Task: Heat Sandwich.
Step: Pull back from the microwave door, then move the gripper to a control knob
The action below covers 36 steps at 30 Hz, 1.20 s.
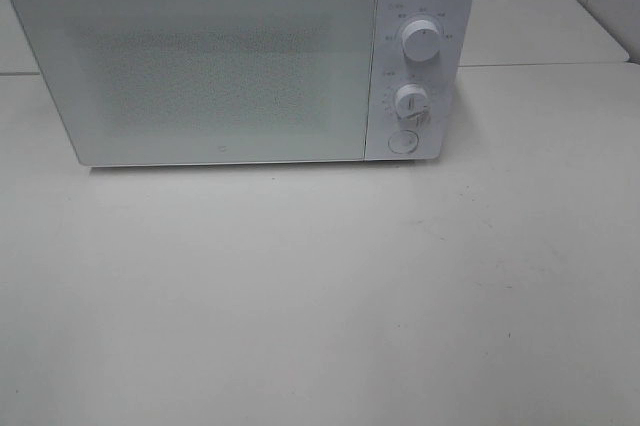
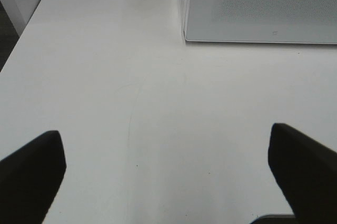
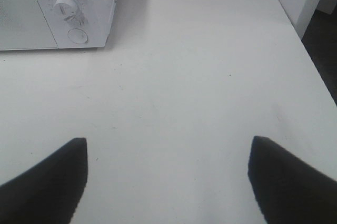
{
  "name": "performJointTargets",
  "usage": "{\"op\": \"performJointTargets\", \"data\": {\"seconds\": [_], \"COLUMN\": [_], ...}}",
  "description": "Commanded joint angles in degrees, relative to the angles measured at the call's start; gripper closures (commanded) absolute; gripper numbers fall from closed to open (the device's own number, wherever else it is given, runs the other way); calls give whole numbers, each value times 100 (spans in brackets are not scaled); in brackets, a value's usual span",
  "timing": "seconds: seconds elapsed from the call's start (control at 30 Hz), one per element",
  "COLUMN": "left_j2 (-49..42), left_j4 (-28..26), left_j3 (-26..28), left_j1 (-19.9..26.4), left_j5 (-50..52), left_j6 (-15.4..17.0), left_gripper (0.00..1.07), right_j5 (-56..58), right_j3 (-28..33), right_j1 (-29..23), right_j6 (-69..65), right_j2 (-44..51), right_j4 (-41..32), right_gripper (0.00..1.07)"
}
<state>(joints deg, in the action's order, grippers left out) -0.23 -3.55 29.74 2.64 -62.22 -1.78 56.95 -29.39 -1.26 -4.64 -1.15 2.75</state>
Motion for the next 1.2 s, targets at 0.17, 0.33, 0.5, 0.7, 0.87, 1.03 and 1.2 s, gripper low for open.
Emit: {"op": "performJointTargets", "data": {"seconds": [0.17, 0.33, 0.5, 0.7, 0.87, 1.03, 1.2], "left_j2": [-132, -132, -132, -132, -132, -132, -132], "left_j4": [-6, -6, -6, -6, -6, -6, -6], "left_j3": [-23, -23, -23, -23, -23, -23, -23], "left_j1": [17, 17, 17, 17, 17, 17, 17], "left_j5": [69, 69, 69, 69, 69, 69, 69], "left_j6": [34, 34, 34, 34, 34, 34, 34], "left_gripper": [9, 9, 9, 9, 9, 9, 9], "right_j5": [-556, -968, -1352, -1891, -2326, -2865, -3443], "right_j3": [-183, -183, -166, -166, -166, -166, -166], "right_j1": [40, 40, 40, 40, 40, 40, 40], "right_j6": [11, 11, 11, 11, 11, 11, 11], "right_j2": [-688, -1192, -1604, -2292, -2773, -3249, -3696], "right_j4": [6, -11, -17, -29, -40, -40, -69], "right_gripper": [26, 27, 28, 30, 31, 31, 31]}}
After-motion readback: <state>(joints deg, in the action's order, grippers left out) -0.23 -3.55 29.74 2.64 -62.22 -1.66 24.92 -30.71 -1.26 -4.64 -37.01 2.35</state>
